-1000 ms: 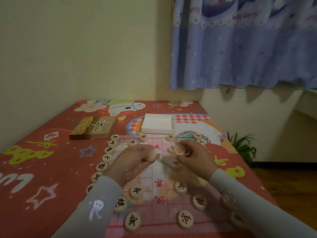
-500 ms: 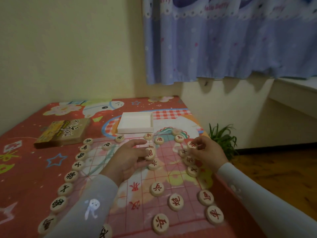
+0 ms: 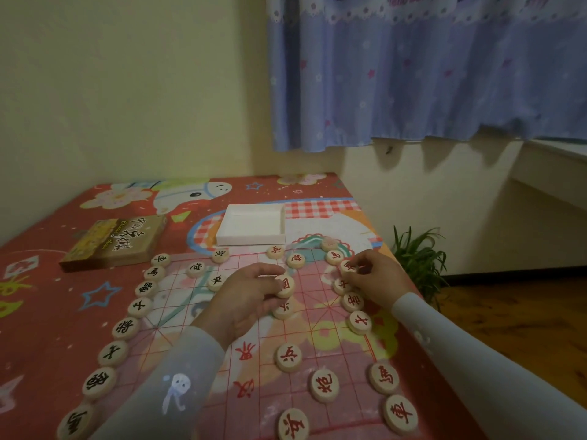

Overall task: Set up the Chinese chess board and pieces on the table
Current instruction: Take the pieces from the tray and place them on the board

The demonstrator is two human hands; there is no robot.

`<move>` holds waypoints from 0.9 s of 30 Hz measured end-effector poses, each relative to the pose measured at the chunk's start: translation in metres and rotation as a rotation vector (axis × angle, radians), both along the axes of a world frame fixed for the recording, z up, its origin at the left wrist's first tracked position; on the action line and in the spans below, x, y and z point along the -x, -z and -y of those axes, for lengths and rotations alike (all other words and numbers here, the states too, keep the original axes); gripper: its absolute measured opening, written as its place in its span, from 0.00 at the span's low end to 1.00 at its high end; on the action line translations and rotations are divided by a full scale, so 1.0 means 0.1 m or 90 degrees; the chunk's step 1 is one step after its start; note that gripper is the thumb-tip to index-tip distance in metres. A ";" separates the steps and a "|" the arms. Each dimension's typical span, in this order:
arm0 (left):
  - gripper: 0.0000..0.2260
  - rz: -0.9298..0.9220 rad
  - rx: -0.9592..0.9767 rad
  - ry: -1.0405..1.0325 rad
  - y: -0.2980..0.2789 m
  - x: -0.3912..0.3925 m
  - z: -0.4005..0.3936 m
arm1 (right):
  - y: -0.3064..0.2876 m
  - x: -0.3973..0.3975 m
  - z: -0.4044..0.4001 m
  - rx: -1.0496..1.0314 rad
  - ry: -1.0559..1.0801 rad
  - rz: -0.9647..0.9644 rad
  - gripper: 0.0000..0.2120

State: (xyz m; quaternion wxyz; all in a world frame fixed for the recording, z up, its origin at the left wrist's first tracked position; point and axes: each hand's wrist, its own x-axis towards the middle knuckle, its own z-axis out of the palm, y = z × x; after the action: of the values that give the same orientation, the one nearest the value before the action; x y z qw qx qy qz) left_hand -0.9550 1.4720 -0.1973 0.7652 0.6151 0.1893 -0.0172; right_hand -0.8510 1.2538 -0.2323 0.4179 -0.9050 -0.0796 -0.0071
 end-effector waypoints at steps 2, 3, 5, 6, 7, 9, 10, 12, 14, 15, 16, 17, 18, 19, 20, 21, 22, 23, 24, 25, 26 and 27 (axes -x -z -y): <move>0.09 -0.003 0.001 -0.002 0.00 0.00 -0.01 | -0.01 -0.03 -0.04 -0.005 -0.004 0.003 0.11; 0.09 -0.004 0.002 -0.002 0.01 0.00 -0.01 | -0.01 -0.05 -0.07 -0.011 -0.004 0.002 0.13; 0.09 -0.003 0.000 0.001 0.02 0.01 -0.03 | 0.01 -0.09 -0.14 -0.017 -0.003 -0.005 0.14; 0.09 -0.003 0.001 0.002 0.02 0.01 -0.03 | 0.03 -0.10 -0.16 -0.013 -0.004 -0.008 0.13; 0.09 -0.003 0.003 0.001 0.03 0.02 -0.04 | 0.05 -0.11 -0.18 -0.003 -0.006 -0.008 0.12; 0.09 -0.003 0.006 0.002 0.04 0.02 -0.05 | 0.09 -0.14 -0.19 0.041 -0.010 0.000 0.09; 0.10 -0.003 0.007 0.003 0.04 0.02 -0.05 | 0.10 -0.14 -0.19 0.060 -0.013 0.006 0.08; 0.10 -0.003 0.008 0.004 0.03 0.02 -0.04 | 0.08 -0.12 -0.16 0.070 -0.015 0.024 0.08; 0.10 -0.004 0.008 0.007 0.03 0.03 -0.01 | 0.01 -0.04 -0.12 0.050 -0.013 0.060 0.09; 0.09 -0.005 0.010 0.010 0.02 0.03 0.02 | -0.03 0.03 -0.11 0.030 -0.022 0.083 0.10; 0.09 -0.006 0.016 0.015 0.02 0.03 0.06 | -0.07 0.12 -0.08 0.004 -0.044 0.106 0.10; 0.09 -0.007 0.022 0.018 0.01 0.03 0.10 | -0.12 0.23 -0.07 -0.026 -0.082 0.127 0.10; 0.09 -0.009 0.028 0.021 0.01 0.03 0.15 | -0.16 0.34 -0.06 -0.050 -0.133 0.146 0.10; 0.09 -0.010 0.034 0.027 0.00 0.04 0.21 | -0.19 0.46 -0.05 -0.056 -0.191 0.158 0.12; 0.10 -0.010 0.042 0.038 -0.02 0.04 0.27 | -0.21 0.56 -0.05 -0.046 -0.247 0.164 0.14; 0.11 -0.012 0.048 0.054 -0.02 0.06 0.34 | -0.21 0.65 -0.05 -0.027 -0.290 0.168 0.17; 0.12 -0.013 0.047 0.076 -0.03 0.07 0.40 | -0.20 0.70 -0.04 -0.007 -0.315 0.176 0.18; 0.13 -0.013 0.044 0.100 -0.04 0.09 0.46 | -0.19 0.74 -0.03 0.006 -0.321 0.188 0.17; 0.14 -0.013 0.044 0.116 -0.04 0.09 0.49 | -0.17 0.74 -0.03 0.009 -0.316 0.200 0.15; 0.15 -0.012 0.046 0.128 -0.04 0.10 0.53 | -0.15 0.75 0.00 0.005 -0.300 0.207 0.13; 0.16 -0.010 0.045 0.137 -0.05 0.12 0.58 | -0.14 0.77 0.04 -0.001 -0.282 0.207 0.12; 0.15 -0.008 0.041 0.141 -0.04 0.12 0.60 | -0.13 0.78 0.07 -0.007 -0.272 0.198 0.12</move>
State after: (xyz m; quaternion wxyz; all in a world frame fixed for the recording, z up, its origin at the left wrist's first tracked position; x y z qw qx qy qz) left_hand -0.9670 1.4116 -0.1930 0.7767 0.6072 0.1244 -0.1120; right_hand -0.9293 1.2472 -0.2190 0.3975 -0.8534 -0.3322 -0.0577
